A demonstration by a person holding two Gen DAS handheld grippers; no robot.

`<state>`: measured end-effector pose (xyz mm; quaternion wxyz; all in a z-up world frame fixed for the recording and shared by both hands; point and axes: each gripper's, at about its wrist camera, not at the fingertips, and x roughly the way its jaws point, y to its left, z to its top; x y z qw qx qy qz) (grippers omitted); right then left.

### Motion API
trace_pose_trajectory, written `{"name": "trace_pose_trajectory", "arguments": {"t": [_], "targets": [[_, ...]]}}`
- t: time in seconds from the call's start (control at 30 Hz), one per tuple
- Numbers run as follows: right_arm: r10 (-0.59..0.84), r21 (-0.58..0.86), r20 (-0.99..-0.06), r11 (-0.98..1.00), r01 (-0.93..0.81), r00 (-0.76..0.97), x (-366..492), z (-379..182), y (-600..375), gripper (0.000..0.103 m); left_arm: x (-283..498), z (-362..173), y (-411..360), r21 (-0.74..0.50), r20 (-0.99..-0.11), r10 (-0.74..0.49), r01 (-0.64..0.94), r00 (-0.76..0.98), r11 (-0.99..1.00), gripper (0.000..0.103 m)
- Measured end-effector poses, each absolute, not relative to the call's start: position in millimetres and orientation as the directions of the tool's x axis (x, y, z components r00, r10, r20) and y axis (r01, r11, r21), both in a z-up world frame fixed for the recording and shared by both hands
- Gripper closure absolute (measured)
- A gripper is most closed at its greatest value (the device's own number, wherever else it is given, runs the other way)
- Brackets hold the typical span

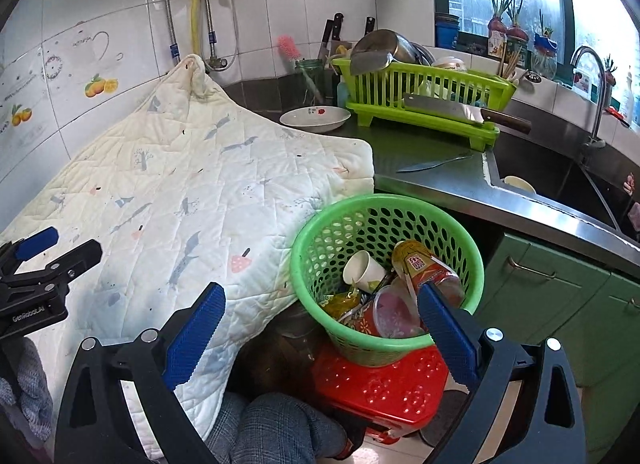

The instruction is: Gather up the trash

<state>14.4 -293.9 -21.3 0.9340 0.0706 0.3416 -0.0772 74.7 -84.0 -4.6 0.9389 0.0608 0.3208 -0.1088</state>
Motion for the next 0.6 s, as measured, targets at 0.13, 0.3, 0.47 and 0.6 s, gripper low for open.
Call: {"name": "trace_pose_trajectory", "arguments": {"t": [0.13,0.3,0.47,0.6], "targets": [[-0.097,0.081,-0.649,0.977,0.196,0.754,12.3,-20.4,-293.6,0.009,71.0,-4.5,-73.8,0.031,-0.614,-0.156,0.221,0.774,0.975,0.005],[-0.107,0.08,-0.647,0.975,0.207,0.755,8.5,-20.0,-292.8,0.009,67.4,-5.3,-66.2,0.003,-0.609,-0.152,0.193,0.778,0.981,0.005],[-0.11,0.076,-0.637,0.976,0.204,0.763,2.9,-17.9,-287.5,0.009,60.3,-1.4,-62.3,-0.001,-0.584,-0.145,0.178,0.799,0.984,0.005],[-0.111,0.07,-0.624,0.978,0.198,0.773,-1.5,-13.7,-282.7,0.009,57.4,0.0,-57.8,-0.01,-0.575,-0.139,0.163,0.806,0.987,0.005]]}}
